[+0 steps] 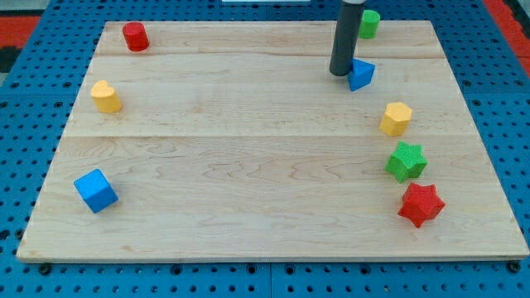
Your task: Place the blue triangle on top of the yellow hexagon
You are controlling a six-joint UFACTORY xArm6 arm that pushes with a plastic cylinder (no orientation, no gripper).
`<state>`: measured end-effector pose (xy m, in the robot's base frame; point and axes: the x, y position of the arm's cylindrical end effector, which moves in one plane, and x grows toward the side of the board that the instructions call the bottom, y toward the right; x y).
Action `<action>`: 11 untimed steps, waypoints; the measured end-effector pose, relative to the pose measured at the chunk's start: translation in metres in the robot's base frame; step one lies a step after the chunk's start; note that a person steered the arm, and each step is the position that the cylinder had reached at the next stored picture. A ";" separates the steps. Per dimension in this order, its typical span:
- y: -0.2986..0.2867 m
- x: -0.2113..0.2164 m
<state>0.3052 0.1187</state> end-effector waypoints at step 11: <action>0.058 0.035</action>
